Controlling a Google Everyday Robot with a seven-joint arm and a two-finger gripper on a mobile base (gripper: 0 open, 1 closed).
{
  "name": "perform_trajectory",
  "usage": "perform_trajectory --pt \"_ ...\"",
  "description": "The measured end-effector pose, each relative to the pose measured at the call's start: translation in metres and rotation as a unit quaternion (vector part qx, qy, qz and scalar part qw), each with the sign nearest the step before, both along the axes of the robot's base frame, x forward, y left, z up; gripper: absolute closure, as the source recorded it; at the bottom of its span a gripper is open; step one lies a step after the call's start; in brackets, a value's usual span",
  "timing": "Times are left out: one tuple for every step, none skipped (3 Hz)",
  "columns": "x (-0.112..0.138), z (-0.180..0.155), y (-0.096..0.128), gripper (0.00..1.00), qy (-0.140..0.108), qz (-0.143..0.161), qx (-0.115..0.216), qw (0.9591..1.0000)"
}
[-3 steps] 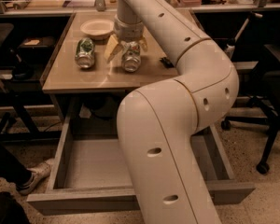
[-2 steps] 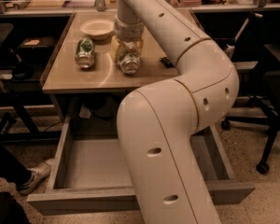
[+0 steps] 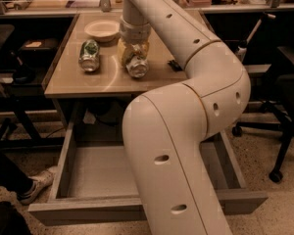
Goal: Place 7up can into top drawer
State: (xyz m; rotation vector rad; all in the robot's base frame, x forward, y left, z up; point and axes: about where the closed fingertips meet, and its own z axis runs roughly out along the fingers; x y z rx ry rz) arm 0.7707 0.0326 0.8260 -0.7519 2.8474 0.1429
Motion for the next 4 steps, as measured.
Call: perform_trajectory --pt "-0.007 0.011 -0.008 1.00 -0.009 0.016 0.013 0.9998" --pt "-0.033 0.026 -0.033 1.00 -0.004 0.017 0.018 0.9997" --pt "-0.069 0.034 -0.053 1.00 0.010 0.010 0.020 0.9997" --pt "-0.117 0.034 -0.067 1.00 0.031 0.025 0.023 0.9989"
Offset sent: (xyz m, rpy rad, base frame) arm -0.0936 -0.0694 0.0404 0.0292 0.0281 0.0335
